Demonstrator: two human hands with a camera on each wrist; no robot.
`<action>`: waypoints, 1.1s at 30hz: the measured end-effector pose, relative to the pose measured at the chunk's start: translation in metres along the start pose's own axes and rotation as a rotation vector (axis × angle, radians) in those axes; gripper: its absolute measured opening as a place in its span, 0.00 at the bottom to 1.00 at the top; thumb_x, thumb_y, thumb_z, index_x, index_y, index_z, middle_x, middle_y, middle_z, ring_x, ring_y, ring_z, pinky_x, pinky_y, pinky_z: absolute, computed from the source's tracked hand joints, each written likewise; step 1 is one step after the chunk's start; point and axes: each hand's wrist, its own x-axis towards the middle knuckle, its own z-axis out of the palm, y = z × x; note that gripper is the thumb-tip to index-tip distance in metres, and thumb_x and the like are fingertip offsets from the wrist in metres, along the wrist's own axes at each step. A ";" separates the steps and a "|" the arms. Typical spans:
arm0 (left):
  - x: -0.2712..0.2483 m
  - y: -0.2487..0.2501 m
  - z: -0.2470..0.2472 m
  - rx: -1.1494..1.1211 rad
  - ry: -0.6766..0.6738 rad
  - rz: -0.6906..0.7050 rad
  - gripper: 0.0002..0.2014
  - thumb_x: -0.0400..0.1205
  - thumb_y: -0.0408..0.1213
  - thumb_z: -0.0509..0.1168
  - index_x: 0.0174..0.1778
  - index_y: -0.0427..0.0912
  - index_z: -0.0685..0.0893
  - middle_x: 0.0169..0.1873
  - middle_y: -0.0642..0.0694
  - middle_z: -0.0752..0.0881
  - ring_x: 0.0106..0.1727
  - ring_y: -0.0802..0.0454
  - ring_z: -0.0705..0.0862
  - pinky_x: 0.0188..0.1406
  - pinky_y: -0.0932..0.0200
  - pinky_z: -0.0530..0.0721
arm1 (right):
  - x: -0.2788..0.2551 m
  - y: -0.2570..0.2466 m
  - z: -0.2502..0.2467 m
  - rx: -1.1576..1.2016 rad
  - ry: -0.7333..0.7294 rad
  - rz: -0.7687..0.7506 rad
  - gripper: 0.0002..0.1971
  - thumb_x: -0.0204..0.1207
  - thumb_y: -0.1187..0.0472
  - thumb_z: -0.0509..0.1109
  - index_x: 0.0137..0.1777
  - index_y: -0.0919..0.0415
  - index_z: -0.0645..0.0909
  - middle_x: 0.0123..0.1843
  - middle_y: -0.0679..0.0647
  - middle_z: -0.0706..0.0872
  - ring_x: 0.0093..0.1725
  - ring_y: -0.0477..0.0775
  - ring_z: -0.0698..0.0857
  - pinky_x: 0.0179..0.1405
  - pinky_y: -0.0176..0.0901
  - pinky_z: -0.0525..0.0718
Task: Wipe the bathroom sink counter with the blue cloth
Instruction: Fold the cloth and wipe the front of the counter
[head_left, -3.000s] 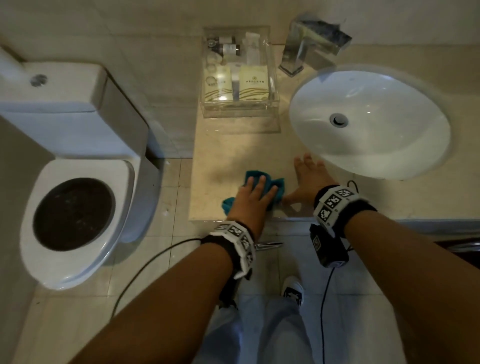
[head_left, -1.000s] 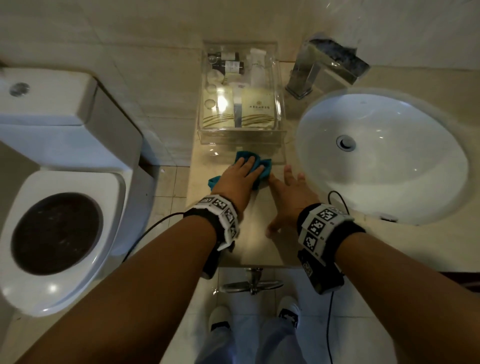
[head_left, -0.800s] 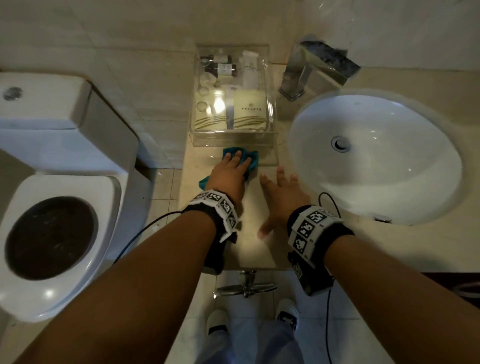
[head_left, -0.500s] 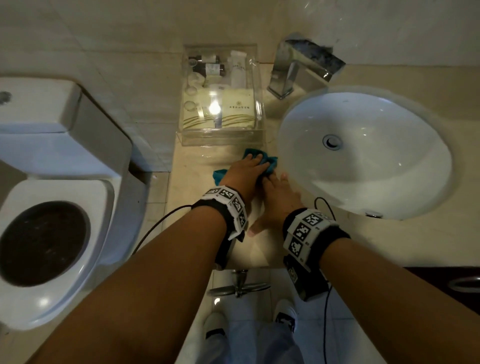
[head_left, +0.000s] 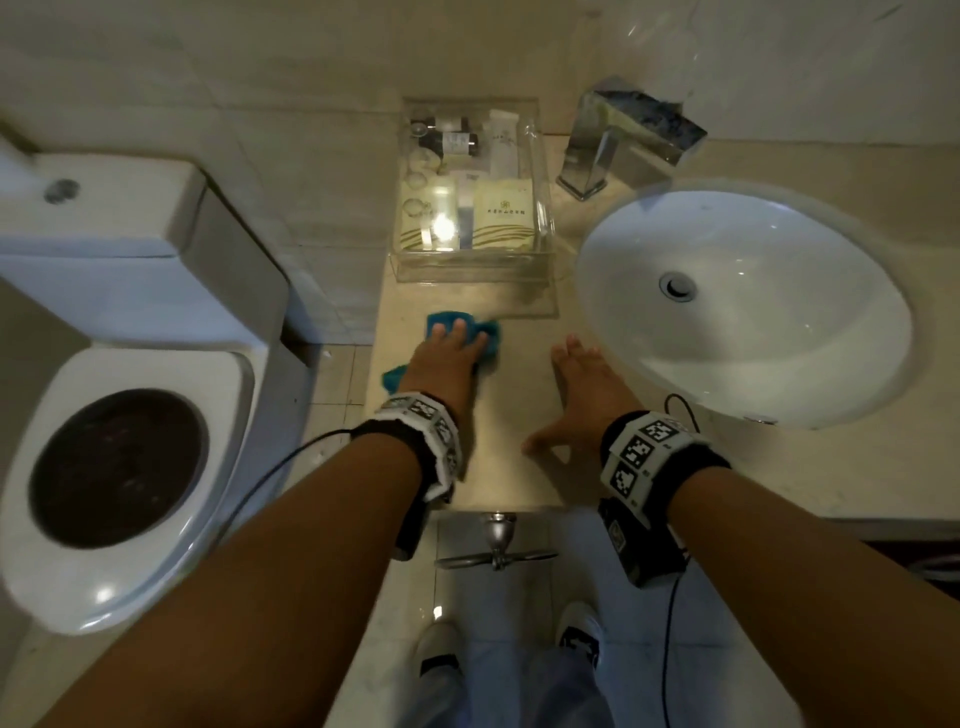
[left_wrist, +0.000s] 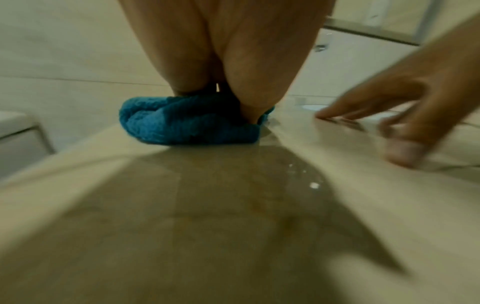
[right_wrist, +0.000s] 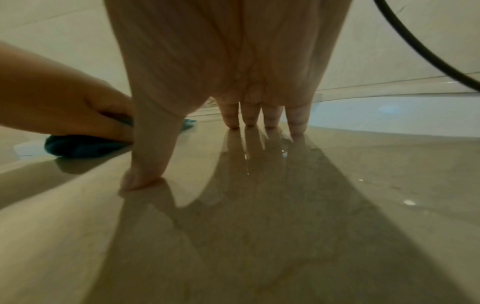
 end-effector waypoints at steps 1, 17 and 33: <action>-0.002 0.015 0.004 0.039 -0.034 0.050 0.29 0.88 0.35 0.51 0.84 0.48 0.49 0.84 0.40 0.44 0.83 0.36 0.46 0.81 0.46 0.50 | 0.001 0.000 0.003 -0.003 0.009 0.005 0.66 0.55 0.37 0.79 0.82 0.55 0.38 0.84 0.53 0.37 0.83 0.58 0.41 0.82 0.59 0.51; -0.032 0.013 0.027 0.056 -0.020 0.050 0.28 0.89 0.35 0.49 0.84 0.50 0.48 0.84 0.42 0.44 0.84 0.37 0.45 0.81 0.45 0.50 | -0.021 0.011 0.010 -0.067 -0.025 0.072 0.64 0.55 0.37 0.79 0.82 0.51 0.38 0.84 0.52 0.37 0.83 0.59 0.42 0.82 0.59 0.53; -0.049 0.001 0.023 -0.037 0.018 -0.138 0.29 0.88 0.33 0.49 0.84 0.45 0.46 0.83 0.39 0.43 0.84 0.38 0.44 0.82 0.46 0.52 | -0.030 0.013 0.014 -0.036 -0.012 0.055 0.61 0.59 0.37 0.77 0.82 0.51 0.38 0.84 0.52 0.37 0.83 0.59 0.42 0.82 0.61 0.53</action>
